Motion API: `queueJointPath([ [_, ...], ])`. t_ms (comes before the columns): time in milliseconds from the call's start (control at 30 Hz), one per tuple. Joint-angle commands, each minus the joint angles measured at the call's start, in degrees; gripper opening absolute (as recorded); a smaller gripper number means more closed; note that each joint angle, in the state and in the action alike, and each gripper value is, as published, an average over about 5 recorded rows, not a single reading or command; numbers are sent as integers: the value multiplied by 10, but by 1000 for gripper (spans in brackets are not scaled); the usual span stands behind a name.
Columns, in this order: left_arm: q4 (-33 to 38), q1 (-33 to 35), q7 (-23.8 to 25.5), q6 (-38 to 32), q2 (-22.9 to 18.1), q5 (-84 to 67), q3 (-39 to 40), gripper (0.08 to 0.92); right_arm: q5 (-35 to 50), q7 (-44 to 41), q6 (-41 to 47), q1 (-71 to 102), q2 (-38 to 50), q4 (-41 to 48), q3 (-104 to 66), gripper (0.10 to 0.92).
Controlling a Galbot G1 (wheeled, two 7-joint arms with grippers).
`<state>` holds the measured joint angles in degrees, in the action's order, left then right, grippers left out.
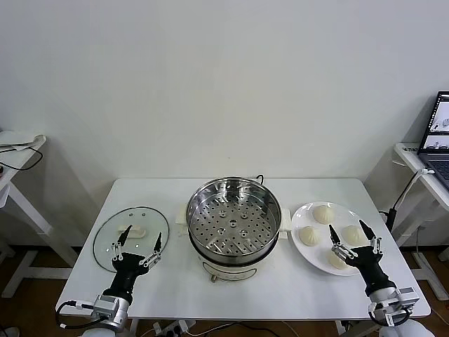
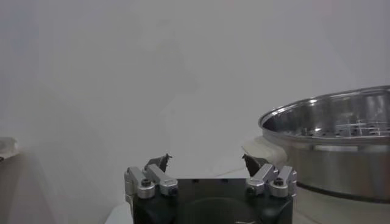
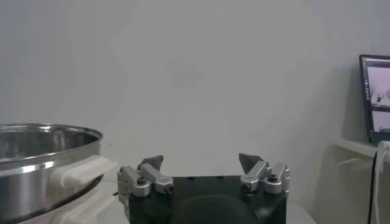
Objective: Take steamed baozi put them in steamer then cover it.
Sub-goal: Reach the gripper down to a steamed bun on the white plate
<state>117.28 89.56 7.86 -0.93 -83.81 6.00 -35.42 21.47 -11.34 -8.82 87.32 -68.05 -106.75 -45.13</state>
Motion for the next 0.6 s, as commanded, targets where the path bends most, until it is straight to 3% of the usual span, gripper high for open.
queueJointPath([
  [33, -1, -1, 1, 0, 1, 0, -1, 823, -13, 5, 7, -15, 9, 8, 0, 823],
  [200, 1, -3, 1, 0, 4, 0, -3, 823, -40, 9, 24, -45, 62, 21, 1, 823],
  [400, 7, -8, 0, 1, 8, -1, -7, 823, -126, 9, 60, -103, 196, 66, 37, 823],
  [600, 7, -10, 0, 1, 8, -1, -6, 823, -187, -73, 104, -205, 336, 133, 100, 823],
])
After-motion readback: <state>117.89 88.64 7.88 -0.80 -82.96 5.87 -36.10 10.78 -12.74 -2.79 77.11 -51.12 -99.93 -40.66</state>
